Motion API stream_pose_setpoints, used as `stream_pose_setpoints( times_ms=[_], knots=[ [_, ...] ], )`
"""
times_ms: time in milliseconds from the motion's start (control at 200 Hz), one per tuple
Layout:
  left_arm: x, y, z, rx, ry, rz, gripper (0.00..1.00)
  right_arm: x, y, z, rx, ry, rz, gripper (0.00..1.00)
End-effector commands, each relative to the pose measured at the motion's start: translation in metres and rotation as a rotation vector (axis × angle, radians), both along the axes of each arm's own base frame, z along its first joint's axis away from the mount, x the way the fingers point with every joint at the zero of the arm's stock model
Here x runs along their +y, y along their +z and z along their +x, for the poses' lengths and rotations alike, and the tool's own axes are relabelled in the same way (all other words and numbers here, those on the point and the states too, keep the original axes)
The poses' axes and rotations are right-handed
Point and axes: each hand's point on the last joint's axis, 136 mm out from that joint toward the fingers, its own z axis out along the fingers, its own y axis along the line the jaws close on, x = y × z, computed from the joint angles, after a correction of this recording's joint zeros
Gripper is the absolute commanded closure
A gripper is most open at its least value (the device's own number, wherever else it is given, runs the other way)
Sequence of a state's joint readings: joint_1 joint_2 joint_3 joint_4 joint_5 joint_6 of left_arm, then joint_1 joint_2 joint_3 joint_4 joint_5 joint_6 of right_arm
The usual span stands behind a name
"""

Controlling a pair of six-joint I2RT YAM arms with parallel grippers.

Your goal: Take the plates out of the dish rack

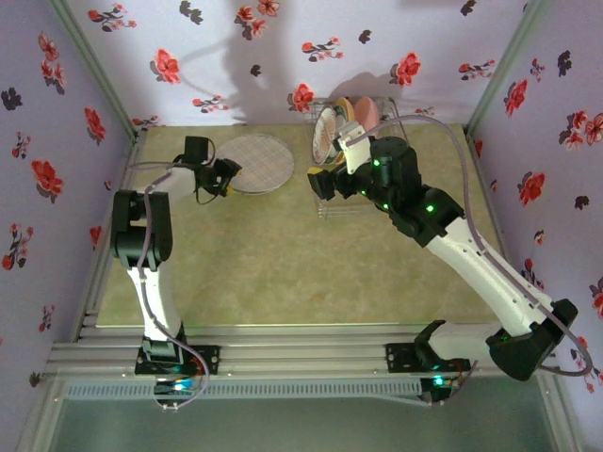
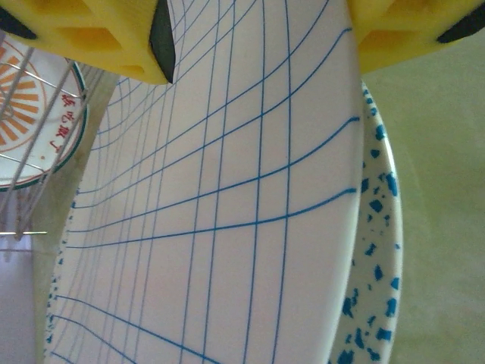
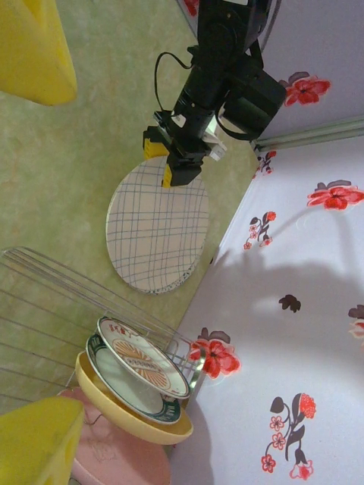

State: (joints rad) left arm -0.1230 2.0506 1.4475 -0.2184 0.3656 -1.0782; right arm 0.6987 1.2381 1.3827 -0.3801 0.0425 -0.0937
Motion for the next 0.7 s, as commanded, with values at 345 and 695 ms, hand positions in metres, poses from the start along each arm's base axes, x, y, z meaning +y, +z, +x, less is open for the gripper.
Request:
stream_pose_setpoints(
  times_ms=[345, 695],
  knots=[
    [0.017, -0.014, -0.004, 0.094, -0.018, 0.118, 0.48, 0.001, 0.017, -0.001, -0.019, -0.009, 0.041, 0.01],
    [0.018, -0.016, -0.003, 0.103, -0.033, 0.141, 0.46, 0.000, 0.019, -0.002, -0.021, -0.012, 0.050, 0.01]
  ],
)
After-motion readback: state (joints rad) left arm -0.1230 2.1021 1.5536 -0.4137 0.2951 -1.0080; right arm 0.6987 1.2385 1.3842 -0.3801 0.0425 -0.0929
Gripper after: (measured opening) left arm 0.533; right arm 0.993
